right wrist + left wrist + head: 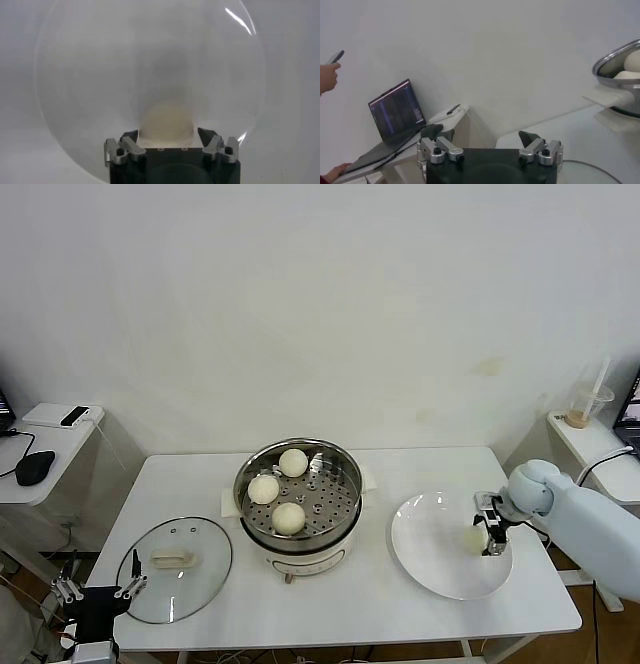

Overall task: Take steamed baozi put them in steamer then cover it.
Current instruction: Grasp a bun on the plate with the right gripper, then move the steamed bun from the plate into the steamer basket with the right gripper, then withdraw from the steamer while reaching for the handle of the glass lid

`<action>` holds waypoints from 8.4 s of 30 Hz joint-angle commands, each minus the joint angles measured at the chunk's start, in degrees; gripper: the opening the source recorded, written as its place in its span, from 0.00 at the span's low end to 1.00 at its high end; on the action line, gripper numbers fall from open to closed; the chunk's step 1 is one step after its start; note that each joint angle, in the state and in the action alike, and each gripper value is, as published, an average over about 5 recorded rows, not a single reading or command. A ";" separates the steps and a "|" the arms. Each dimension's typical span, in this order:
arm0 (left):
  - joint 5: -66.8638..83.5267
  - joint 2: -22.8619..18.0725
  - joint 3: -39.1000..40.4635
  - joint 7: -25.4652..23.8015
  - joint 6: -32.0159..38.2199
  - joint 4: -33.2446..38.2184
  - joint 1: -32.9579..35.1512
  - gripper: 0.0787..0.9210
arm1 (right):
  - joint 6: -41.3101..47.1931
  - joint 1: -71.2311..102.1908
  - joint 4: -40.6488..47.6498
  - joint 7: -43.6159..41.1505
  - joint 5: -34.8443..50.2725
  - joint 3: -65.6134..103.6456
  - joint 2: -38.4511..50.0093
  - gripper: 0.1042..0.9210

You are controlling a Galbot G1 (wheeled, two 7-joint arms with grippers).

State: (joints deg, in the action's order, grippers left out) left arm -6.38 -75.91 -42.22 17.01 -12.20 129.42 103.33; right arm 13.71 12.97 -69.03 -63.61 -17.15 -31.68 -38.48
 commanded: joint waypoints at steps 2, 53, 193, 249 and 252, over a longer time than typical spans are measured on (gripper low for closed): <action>0.01 -0.08 0.08 0.02 -0.03 0.05 -0.09 0.88 | -0.14 0.34 0.86 -0.11 -0.66 0.29 -0.55 0.72; 0.14 0.11 -0.43 0.05 -0.06 0.73 -0.24 0.88 | 21.62 -41.64 -15.22 12.28 39.16 -33.00 -20.80 0.61; -56.44 17.73 9.14 -5.08 13.13 -41.32 -21.51 0.88 | -31.53 79.70 -42.88 57.72 18.25 78.88 -46.83 0.88; -56.43 13.22 6.48 -0.72 7.03 -26.92 -18.02 0.07 | -31.49 80.26 -43.60 56.72 16.45 75.91 -45.15 0.88; -56.88 12.84 5.57 -2.66 2.69 -22.41 -16.44 0.07 | -31.26 80.03 -43.72 56.49 16.45 75.43 -44.73 0.88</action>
State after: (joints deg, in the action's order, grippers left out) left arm -62.36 -61.64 -33.99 16.24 -0.45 92.77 81.51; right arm -17.70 93.19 -112.60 -6.93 -0.74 44.50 -83.92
